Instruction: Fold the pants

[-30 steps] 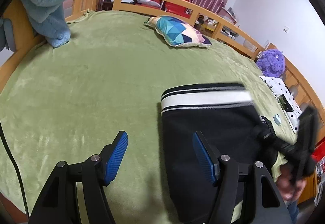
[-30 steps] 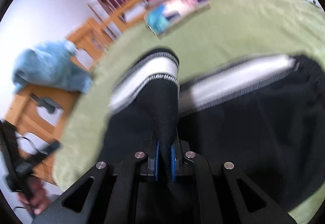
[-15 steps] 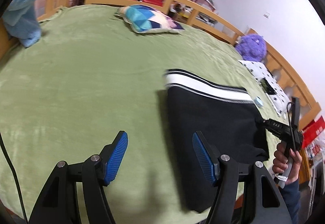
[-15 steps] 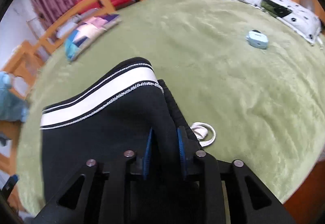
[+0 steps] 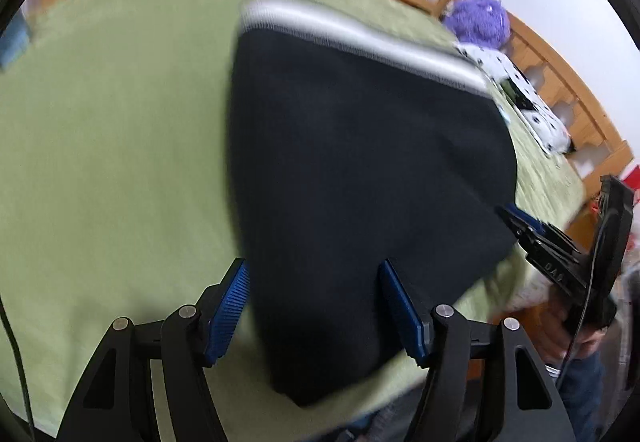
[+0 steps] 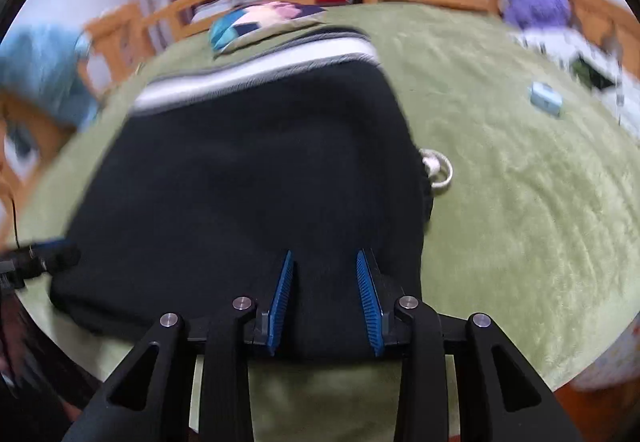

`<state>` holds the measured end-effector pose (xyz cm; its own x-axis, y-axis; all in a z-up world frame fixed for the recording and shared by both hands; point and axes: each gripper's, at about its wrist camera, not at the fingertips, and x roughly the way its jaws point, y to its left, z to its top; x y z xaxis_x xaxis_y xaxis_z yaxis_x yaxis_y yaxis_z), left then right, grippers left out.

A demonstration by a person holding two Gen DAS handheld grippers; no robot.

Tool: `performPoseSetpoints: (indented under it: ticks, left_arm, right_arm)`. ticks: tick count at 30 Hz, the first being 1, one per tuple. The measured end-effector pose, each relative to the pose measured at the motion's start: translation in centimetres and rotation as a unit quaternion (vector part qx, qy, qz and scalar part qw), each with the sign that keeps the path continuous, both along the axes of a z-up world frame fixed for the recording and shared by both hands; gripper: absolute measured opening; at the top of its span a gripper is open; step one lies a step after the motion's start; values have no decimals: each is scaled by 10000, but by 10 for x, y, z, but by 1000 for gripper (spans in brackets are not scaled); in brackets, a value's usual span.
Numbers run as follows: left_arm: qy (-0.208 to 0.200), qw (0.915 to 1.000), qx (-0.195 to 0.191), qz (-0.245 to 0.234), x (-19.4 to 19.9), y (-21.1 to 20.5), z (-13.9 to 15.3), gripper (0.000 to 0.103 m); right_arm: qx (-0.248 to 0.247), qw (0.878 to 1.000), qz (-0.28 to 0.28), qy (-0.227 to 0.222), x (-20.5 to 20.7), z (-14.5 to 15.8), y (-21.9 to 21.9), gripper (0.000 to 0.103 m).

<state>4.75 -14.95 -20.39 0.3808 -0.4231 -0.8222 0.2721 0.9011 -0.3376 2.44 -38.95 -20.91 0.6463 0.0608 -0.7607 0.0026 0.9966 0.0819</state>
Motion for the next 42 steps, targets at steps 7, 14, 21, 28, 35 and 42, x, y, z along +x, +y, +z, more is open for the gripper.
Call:
performPoseSetpoints:
  ticks: [7, 14, 21, 28, 35, 42]
  left_arm:
    - [-125, 9999, 93, -11, -4, -3, 19, 65]
    - [-201, 9986, 462, -174, -10, -11, 6, 69]
    - [-801, 9964, 247, 90, -1, 16, 49, 66]
    - [-584, 9978, 89, 308, 47, 15, 51, 67]
    - [-177, 9988, -37, 462, 87, 9, 13, 67]
    - [31, 9972, -632, 406, 105, 14, -18, 69]
  right_arm:
    - [756, 9961, 118, -434, -34, 4, -17, 34]
    - [156, 9996, 226, -112, 8, -11, 13, 45]
    - [408, 9971, 207, -603, -3, 27, -7, 47]
    - [477, 9978, -291, -354, 69, 46, -41, 72]
    - [1729, 9831, -407, 438, 134, -5, -85, 76]
    - [2287, 9711, -29, 677, 154, -25, -86, 78]
